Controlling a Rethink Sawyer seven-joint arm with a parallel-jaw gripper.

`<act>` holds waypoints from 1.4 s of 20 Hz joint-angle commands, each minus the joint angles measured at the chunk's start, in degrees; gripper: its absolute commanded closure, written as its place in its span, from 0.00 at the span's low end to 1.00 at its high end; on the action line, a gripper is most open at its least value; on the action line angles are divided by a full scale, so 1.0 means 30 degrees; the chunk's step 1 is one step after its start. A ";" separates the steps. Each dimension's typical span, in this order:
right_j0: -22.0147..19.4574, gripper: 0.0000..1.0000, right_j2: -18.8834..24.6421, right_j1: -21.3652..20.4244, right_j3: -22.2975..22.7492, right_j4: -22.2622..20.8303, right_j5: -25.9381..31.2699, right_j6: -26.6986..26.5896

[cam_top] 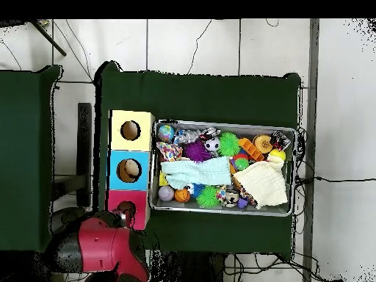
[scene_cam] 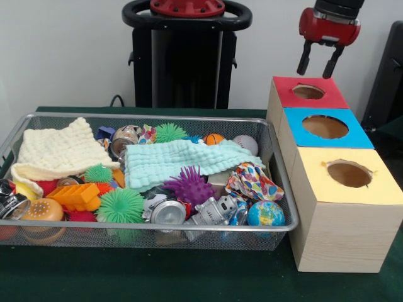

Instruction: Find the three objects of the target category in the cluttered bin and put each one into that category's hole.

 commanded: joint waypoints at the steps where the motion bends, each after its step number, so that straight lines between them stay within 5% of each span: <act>1: -0.0164 0.00 -0.0002 -0.0385 -0.1048 0.0915 0.3053 0.5033; 28: -0.3367 0.00 0.1130 -0.1923 -0.1637 0.0662 0.4639 0.3157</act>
